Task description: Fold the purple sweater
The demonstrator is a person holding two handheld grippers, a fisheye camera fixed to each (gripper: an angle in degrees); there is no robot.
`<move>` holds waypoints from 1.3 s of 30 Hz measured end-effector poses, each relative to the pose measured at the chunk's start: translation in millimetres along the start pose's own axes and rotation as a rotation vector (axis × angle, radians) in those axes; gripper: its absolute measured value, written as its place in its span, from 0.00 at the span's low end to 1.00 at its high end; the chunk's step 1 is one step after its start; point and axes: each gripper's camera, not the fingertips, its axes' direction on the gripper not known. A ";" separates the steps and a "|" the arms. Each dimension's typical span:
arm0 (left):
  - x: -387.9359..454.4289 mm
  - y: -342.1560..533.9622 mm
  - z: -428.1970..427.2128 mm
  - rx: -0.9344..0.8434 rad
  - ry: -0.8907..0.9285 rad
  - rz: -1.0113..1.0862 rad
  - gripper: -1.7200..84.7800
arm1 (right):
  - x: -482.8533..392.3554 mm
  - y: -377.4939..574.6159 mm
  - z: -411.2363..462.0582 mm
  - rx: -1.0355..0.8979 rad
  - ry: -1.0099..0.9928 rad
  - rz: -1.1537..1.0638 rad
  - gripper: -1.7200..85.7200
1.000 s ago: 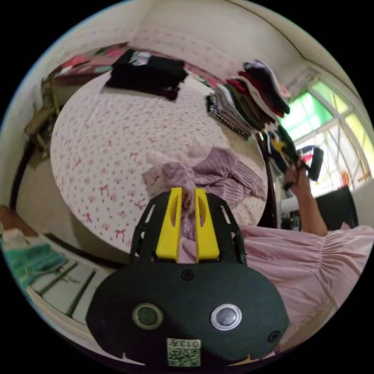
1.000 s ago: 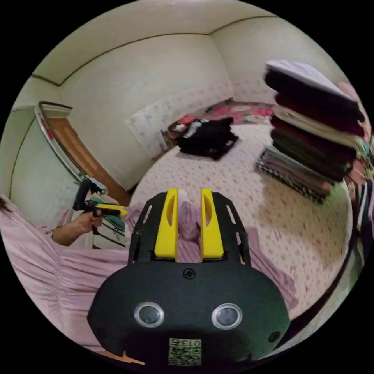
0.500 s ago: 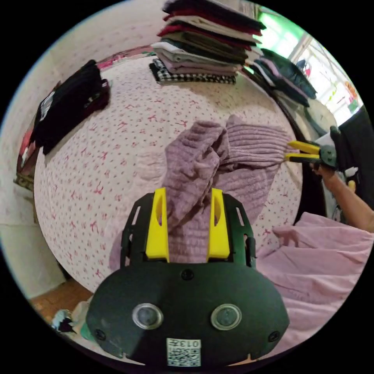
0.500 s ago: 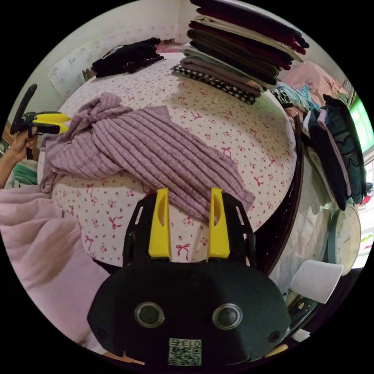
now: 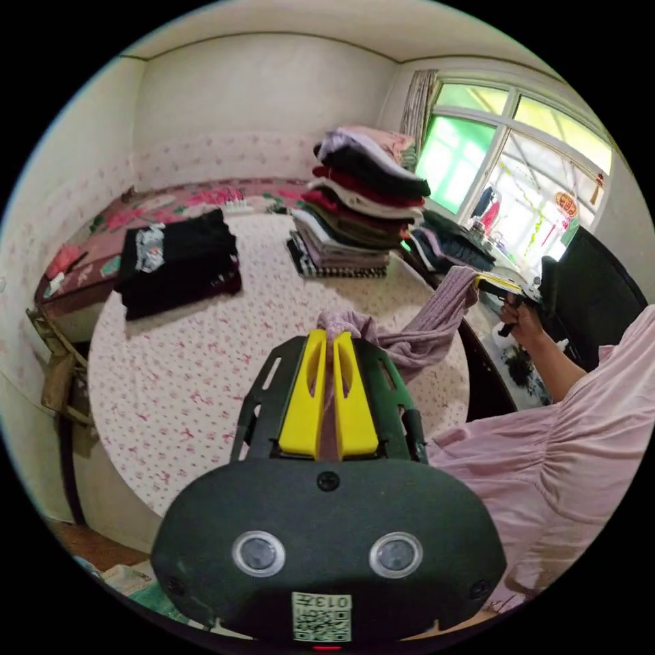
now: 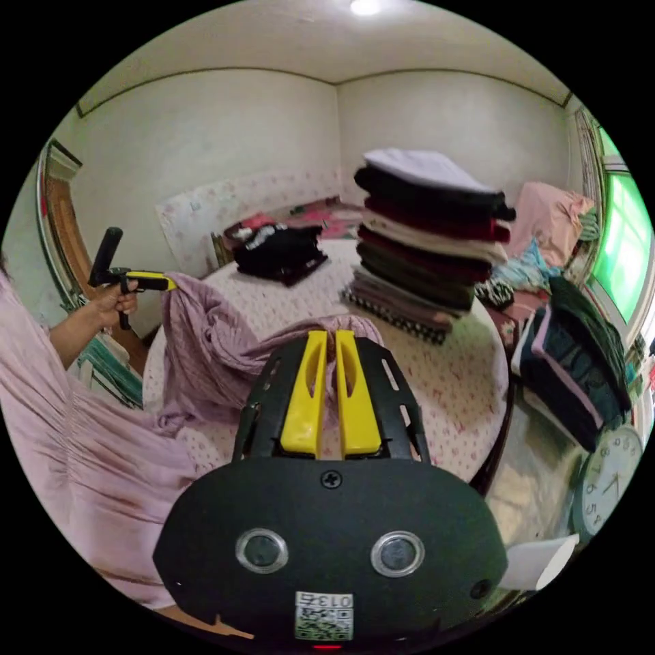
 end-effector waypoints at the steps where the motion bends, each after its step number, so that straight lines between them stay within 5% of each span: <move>1: -11.5 -3.8 -13.7 0.045 -0.049 -0.004 0.03 | -4.7 -16.6 -0.3 0.042 -0.004 -0.001 0.05; 6: -94.9 -6.5 -7.9 0.135 -0.200 -0.196 0.04 | -7.5 -73.6 48.7 0.130 0.069 0.073 0.11; 10: -168.6 26.5 34.4 -0.030 -0.162 -0.451 0.09 | 10.2 -79.9 92.3 -0.020 -0.014 0.177 0.11; 19: -173.0 148.3 55.3 -0.354 -0.080 -0.562 0.13 | 20.1 97.4 139.3 -0.470 0.018 0.384 0.14; 28: -78.7 126.2 96.5 -0.497 0.023 -0.161 0.22 | 0.7 134.7 161.6 -0.548 0.055 0.338 0.08; 32: -84.6 112.8 109.7 -0.522 -0.084 -0.067 0.08 | -4.5 124.3 154.0 -0.576 0.058 0.291 0.06; 39: -142.3 51.5 18.2 -0.278 0.150 0.003 0.05 | -7.3 93.1 1.6 -0.219 0.002 0.229 0.05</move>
